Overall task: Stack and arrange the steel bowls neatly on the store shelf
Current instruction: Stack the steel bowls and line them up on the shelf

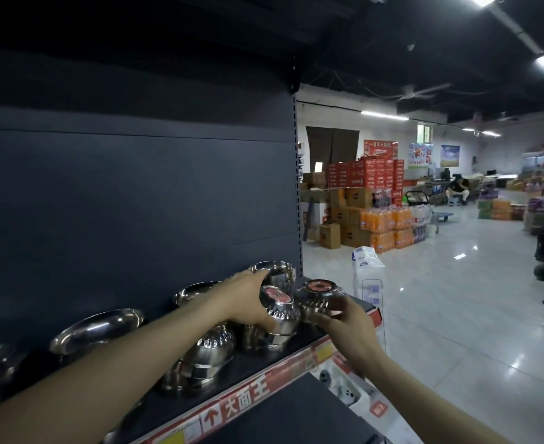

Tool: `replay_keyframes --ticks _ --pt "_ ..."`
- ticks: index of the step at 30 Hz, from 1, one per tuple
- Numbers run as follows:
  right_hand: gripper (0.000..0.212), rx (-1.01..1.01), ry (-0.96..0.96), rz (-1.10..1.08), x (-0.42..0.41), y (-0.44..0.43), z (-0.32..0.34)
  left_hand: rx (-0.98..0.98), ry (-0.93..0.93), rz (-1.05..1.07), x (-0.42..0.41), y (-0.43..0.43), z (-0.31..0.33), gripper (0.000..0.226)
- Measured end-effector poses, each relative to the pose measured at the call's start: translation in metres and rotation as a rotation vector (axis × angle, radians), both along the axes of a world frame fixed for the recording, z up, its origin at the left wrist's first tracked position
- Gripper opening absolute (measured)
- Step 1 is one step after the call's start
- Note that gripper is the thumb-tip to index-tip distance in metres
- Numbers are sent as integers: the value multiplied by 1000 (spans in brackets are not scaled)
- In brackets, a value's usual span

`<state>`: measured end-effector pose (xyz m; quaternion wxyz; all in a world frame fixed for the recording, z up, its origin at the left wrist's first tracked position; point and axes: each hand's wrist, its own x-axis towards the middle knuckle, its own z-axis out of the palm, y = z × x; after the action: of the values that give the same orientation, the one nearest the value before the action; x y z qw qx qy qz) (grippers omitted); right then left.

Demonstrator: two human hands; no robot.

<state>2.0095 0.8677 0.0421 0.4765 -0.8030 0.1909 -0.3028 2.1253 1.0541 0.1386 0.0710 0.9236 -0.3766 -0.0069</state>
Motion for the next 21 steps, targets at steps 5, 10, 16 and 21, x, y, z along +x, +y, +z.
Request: replay_keyframes --ticks 5,10,16,21 --pt "20 -34 127 85 6 -5 -14 124 90 53 8 -17 1 149" --pt "30 -80 163 212 19 14 -27 114 89 97 14 -21 -9 139" --pt "20 -109 156 174 31 27 -33 29 37 107 19 -17 -20 120" --pt "19 -109 122 159 32 30 -30 -41 -17 84 15 -8 -19 108"
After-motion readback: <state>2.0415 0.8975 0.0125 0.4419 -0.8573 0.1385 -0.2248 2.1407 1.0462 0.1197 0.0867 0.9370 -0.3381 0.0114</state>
